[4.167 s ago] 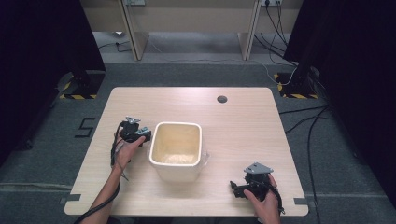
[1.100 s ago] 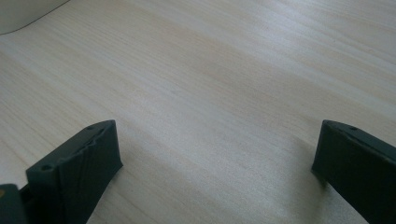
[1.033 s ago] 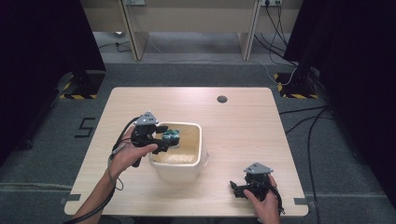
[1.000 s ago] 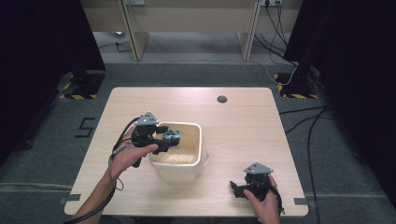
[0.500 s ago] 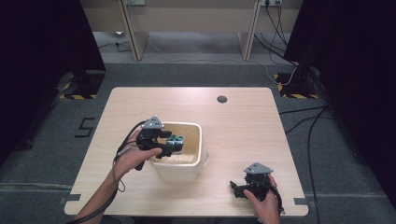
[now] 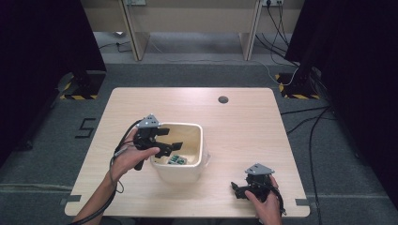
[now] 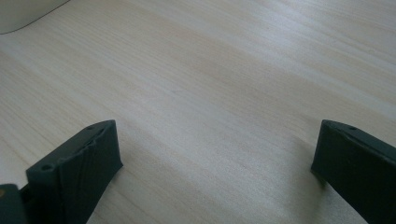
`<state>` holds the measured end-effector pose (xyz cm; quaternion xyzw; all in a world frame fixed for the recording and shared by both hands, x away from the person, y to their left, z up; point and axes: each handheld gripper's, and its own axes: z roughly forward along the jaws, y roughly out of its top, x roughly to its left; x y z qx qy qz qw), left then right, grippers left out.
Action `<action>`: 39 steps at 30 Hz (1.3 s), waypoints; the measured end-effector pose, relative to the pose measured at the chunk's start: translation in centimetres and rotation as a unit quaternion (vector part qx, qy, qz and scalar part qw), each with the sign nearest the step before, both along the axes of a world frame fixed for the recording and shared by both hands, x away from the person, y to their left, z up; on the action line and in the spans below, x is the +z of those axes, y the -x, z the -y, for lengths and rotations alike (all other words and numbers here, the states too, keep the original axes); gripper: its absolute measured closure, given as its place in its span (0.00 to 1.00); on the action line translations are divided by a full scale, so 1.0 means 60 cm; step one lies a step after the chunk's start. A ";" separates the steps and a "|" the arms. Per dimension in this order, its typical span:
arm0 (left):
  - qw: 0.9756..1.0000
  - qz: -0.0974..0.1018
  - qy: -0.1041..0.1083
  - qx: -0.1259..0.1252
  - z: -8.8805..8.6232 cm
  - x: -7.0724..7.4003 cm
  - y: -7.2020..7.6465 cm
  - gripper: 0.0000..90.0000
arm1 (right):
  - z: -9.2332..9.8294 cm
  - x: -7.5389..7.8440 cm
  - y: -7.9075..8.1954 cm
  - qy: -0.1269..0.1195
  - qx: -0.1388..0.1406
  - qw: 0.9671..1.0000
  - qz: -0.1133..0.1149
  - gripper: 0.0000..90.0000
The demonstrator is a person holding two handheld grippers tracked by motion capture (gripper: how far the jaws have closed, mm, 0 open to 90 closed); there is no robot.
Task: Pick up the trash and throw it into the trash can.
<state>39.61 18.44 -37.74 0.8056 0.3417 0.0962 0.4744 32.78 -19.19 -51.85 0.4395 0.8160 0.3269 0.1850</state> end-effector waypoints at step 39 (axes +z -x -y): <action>0.990 0.015 0.039 0.135 -0.159 0.011 -0.022 0.18 | 0.000 0.000 0.000 0.000 0.000 1.000 0.000 0.01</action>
